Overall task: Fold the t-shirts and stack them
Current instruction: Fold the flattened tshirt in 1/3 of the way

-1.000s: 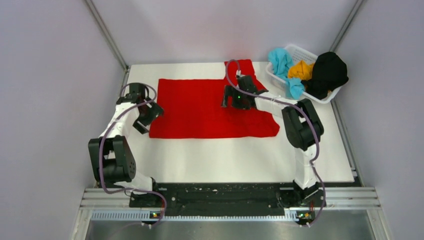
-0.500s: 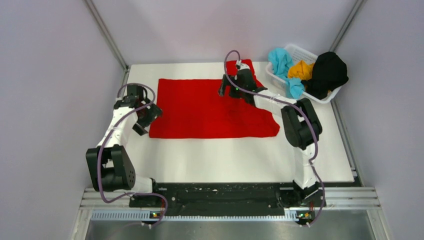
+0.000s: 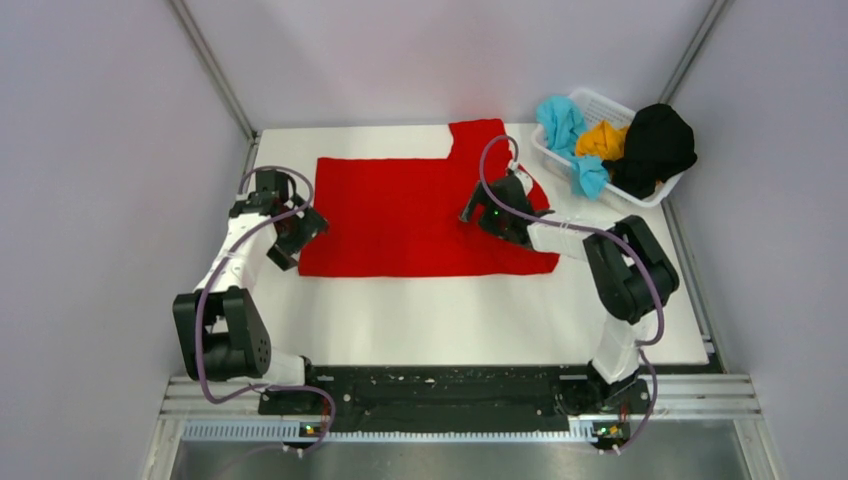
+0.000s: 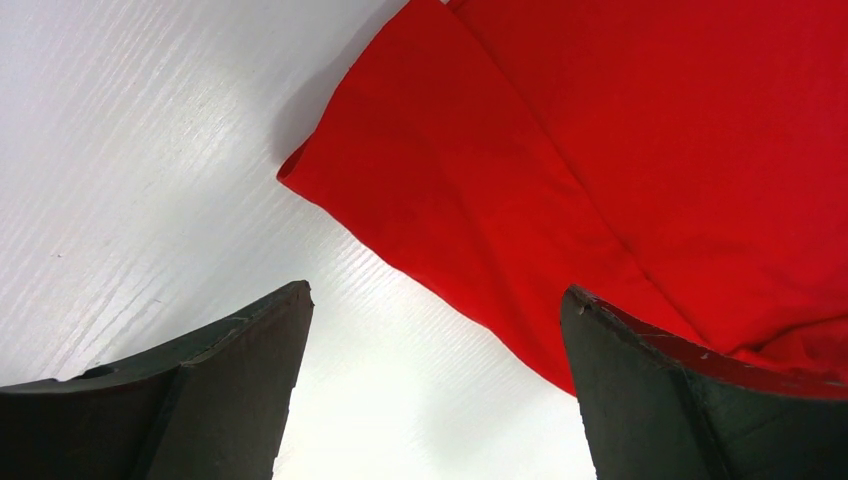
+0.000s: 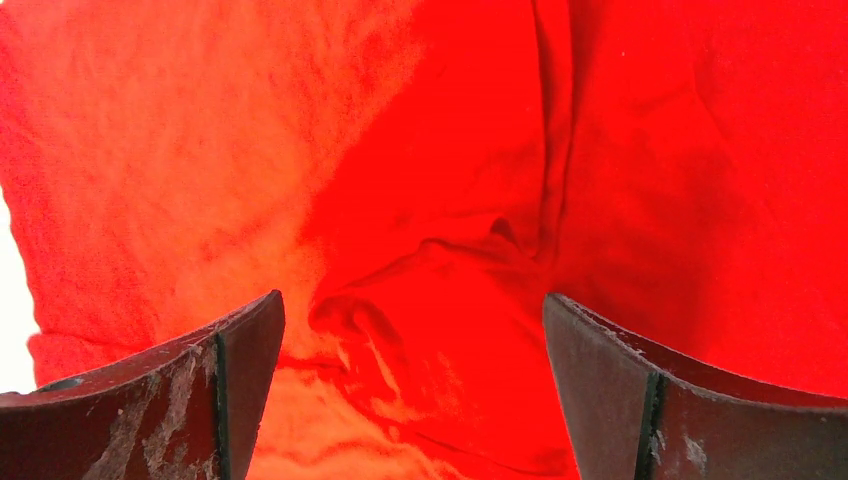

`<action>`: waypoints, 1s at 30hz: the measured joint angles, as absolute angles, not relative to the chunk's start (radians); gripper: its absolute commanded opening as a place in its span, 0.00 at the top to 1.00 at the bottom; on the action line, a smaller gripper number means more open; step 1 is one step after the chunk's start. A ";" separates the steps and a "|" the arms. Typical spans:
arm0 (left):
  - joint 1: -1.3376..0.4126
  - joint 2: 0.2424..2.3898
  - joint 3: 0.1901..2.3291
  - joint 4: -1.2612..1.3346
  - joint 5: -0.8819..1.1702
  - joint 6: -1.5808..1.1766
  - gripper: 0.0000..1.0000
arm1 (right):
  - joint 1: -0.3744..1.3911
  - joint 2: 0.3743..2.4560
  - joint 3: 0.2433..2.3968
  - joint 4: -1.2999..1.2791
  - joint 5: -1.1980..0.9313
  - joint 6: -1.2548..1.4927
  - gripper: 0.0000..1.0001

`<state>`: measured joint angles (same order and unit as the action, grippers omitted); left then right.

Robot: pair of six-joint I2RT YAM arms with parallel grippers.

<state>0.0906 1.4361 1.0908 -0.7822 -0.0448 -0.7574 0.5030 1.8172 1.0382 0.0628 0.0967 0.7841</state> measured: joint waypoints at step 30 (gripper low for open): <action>0.091 1.454 1.074 -0.771 -0.046 -0.751 0.01 | 0.520 2.176 1.495 0.502 -0.038 0.837 0.01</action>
<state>0.0906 1.4536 1.0744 -0.7712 -0.0456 -0.7509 0.5201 2.1761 1.4948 0.5018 -0.0380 0.8368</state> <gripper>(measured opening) 0.986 0.987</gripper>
